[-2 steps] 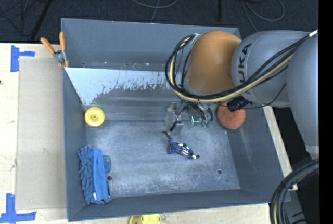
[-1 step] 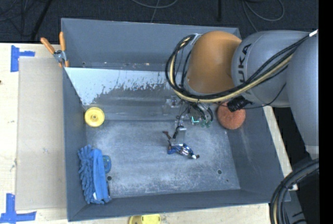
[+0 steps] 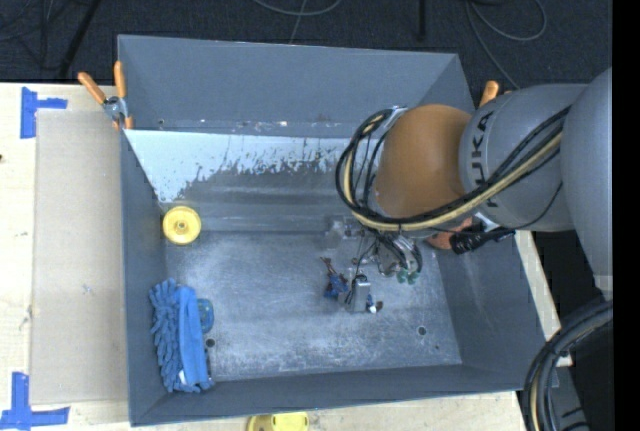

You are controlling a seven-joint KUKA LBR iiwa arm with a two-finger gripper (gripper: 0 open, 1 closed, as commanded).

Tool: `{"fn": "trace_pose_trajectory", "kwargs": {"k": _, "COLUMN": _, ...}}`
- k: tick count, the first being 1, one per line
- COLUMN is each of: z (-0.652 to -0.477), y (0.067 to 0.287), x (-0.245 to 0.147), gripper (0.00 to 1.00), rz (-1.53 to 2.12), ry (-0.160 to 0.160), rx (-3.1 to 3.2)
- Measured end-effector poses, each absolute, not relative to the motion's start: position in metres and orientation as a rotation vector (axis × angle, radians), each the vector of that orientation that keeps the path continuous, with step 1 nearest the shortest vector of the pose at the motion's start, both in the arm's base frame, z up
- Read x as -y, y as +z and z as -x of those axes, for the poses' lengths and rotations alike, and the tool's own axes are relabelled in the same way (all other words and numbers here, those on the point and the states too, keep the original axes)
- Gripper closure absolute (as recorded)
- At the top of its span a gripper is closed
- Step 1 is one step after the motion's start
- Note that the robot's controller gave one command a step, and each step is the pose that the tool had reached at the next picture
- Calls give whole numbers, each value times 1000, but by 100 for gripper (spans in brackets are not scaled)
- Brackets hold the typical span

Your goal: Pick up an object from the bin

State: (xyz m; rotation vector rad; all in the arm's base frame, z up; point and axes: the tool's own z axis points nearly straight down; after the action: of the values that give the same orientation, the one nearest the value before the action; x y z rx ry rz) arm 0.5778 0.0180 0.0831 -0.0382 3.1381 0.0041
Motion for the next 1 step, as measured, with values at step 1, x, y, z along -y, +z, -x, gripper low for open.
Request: {"fn": "trace_pose_trajectory", "kwargs": {"k": 1, "z": -572, "y": 70, "x": 7, "gripper": 100, "rz": -6, "ry": 1, "rx": -3141}}
